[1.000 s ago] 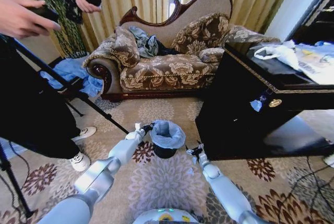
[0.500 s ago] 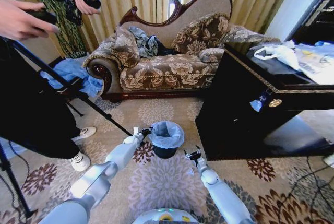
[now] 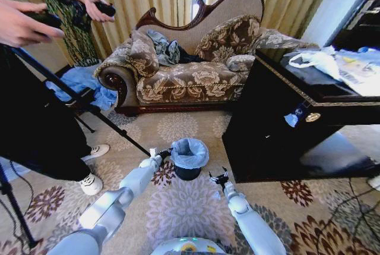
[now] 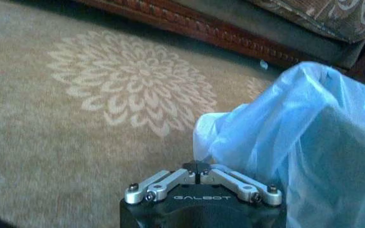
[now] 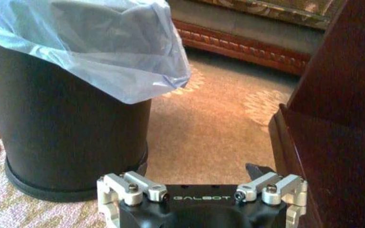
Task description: Place a garbage bag over the trash bin.
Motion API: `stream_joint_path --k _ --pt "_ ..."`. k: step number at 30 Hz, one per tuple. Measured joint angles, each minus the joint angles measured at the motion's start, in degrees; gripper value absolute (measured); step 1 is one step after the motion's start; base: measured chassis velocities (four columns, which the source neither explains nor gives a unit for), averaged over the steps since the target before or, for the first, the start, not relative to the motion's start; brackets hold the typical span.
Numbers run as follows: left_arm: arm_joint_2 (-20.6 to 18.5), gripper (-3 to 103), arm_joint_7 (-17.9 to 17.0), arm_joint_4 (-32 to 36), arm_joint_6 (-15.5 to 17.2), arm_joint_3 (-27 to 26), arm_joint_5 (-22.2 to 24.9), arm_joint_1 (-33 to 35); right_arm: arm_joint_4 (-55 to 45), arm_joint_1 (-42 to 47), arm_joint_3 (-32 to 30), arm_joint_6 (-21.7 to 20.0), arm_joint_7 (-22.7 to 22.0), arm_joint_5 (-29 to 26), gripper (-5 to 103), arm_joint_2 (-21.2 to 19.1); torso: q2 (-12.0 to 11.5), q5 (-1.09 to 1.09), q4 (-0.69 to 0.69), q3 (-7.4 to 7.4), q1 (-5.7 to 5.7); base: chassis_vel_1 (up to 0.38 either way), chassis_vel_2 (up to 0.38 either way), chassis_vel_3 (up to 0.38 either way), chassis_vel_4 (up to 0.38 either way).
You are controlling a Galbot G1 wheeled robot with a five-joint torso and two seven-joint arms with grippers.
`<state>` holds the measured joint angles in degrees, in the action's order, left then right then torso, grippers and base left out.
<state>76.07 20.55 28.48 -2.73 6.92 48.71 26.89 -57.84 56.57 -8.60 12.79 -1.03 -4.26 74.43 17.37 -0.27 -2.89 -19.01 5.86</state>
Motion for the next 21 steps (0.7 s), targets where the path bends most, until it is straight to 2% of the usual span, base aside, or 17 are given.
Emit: stream_joint_path --k 9,10,13,16,17,20,21 --pt "-3.25 0 0.07 7.47 2.71 -1.82 4.44 3.74 -5.68 2.84 -1.75 -1.18 0.83 -2.16 100 -2.96 0.00 0.00 0.00 0.00 0.00 0.000 0.000 0.000 0.000" --pt "-3.94 -3 0.21 8.60 3.21 -2.17 5.17 4.27 -6.59 3.28 -2.34 -1.26 1.08 -2.50 100 -3.26 0.00 0.00 -0.01 0.00 0.00 0.000 0.000 0.000 0.000" --pt "-4.71 0 0.95 9.47 4.28 -2.79 5.77 5.04 -8.03 4.12 -3.10 -1.45 1.30 -3.06 100 -3.59 0.00 0.00 0.00 0.00 0.00 0.000 0.000 0.000 0.000" --pt "-4.53 16 1.79 8.33 5.29 -5.25 6.02 6.59 -9.69 5.39 -3.74 -1.43 1.24 -3.68 100 -4.06 0.00 -0.03 0.01 0.00 0.00 0.000 0.000 0.000 0.000" --pt "-4.53 16 1.79 8.33 5.29 -5.25 6.02 6.59 -9.69 5.39 -3.74 -1.43 1.24 -3.68 100 -4.06 0.00 -0.03 0.01 0.00 0.00 0.000 0.000 0.000 0.000" --pt "-5.46 32 1.95 11.86 5.59 -6.46 8.42 9.14 -11.10 6.56 -3.93 -1.44 1.24 -4.06 100 -4.79 0.00 -0.02 -0.01 0.00 0.00 0.000 0.000 0.000 0.000" --pt "-5.46 32 1.95 11.86 5.59 -6.46 8.42 9.14 -11.10 6.56 -3.93 -1.44 1.24 -4.06 100 -4.79 0.00 -0.02 -0.01 0.00 0.00 0.000 0.000 0.000 0.000"
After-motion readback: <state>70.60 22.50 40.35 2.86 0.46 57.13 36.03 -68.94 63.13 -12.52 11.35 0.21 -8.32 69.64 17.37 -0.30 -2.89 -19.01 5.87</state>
